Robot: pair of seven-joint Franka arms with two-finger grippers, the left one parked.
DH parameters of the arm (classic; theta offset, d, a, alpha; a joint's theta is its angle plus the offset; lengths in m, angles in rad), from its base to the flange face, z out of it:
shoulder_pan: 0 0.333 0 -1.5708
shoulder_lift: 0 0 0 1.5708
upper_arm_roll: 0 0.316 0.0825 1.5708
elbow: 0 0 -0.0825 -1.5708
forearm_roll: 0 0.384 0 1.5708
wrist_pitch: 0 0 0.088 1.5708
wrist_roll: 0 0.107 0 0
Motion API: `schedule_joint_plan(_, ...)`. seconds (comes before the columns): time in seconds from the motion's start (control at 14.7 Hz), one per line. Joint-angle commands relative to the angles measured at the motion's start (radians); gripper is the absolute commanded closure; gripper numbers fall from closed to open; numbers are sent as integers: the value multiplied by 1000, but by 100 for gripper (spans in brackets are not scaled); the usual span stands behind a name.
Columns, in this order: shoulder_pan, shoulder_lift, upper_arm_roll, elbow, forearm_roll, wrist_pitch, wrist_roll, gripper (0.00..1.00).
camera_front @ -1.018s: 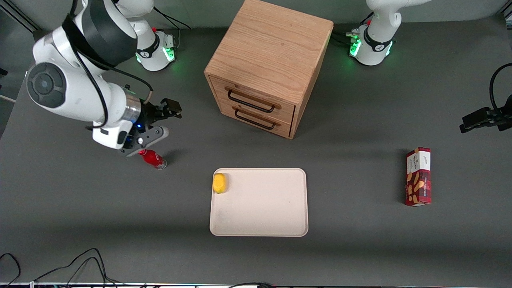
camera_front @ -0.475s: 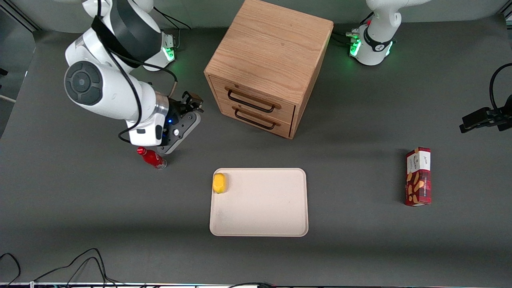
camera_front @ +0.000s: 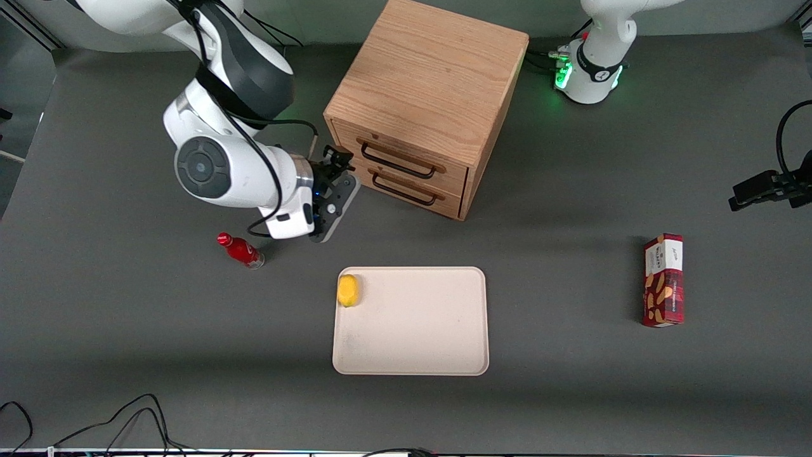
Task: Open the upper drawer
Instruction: 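Move the right gripper toward the upper drawer's black handle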
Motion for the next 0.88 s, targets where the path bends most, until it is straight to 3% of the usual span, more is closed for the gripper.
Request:
schedule_joint_plan(0.0, 15, 32, 24, 7, 19, 30, -32, 0)
schedule_joint_plan(0.81, 15, 11, 124, -189, 11, 203, -31, 0)
